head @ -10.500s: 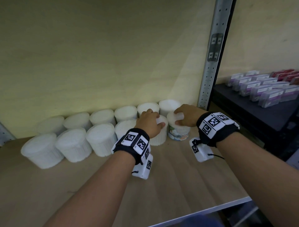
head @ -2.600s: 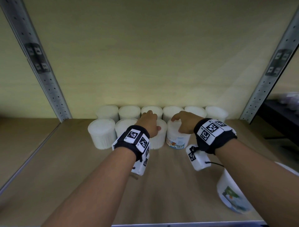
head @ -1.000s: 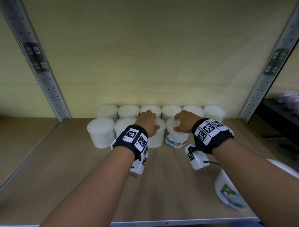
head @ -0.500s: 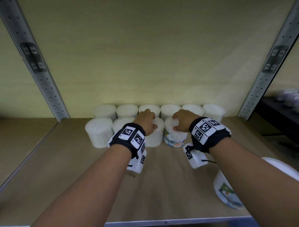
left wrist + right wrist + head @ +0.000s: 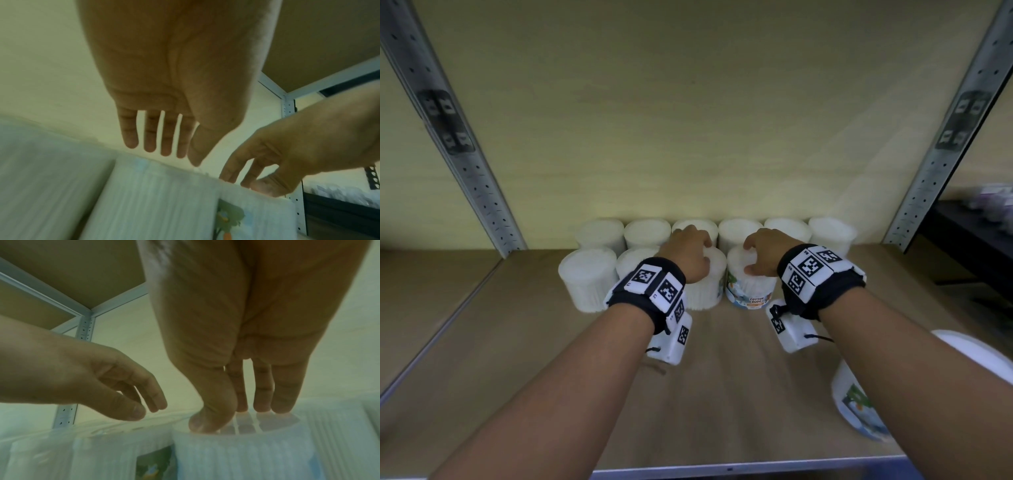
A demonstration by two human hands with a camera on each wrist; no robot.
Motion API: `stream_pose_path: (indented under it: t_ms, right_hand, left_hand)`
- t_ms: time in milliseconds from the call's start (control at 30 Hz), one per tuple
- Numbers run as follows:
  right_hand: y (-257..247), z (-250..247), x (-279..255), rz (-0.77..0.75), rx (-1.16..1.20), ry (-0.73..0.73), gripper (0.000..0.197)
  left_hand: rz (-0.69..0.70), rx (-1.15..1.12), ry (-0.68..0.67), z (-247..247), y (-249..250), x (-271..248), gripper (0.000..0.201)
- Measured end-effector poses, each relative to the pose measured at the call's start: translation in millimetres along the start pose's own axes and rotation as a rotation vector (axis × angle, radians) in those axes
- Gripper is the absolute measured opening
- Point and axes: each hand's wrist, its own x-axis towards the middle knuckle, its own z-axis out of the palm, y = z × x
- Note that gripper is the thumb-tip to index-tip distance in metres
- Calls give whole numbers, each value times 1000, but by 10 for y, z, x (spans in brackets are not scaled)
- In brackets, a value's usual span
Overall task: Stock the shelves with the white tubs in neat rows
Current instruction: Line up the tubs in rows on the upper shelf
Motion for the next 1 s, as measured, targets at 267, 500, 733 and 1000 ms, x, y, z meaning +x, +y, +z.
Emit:
stream_pose_path:
  t_ms: [267, 500, 733, 1000]
  right_hand:
    - [0, 0, 2, -1, -23, 5, 52]
    - [-3, -2, -3, -8, -37, 11, 52]
    - [0, -4, -4, -14, -40, 11, 51]
    - [-1, 6, -8, -16, -37, 12, 52]
  left_hand:
    - [-60, 151, -1, 59, 65, 49, 55]
    - [-18, 90, -61, 14, 30, 40, 51]
    - [2, 44, -195, -76, 20, 29, 56]
    - [-12, -49, 19, -39, -3, 7, 43]
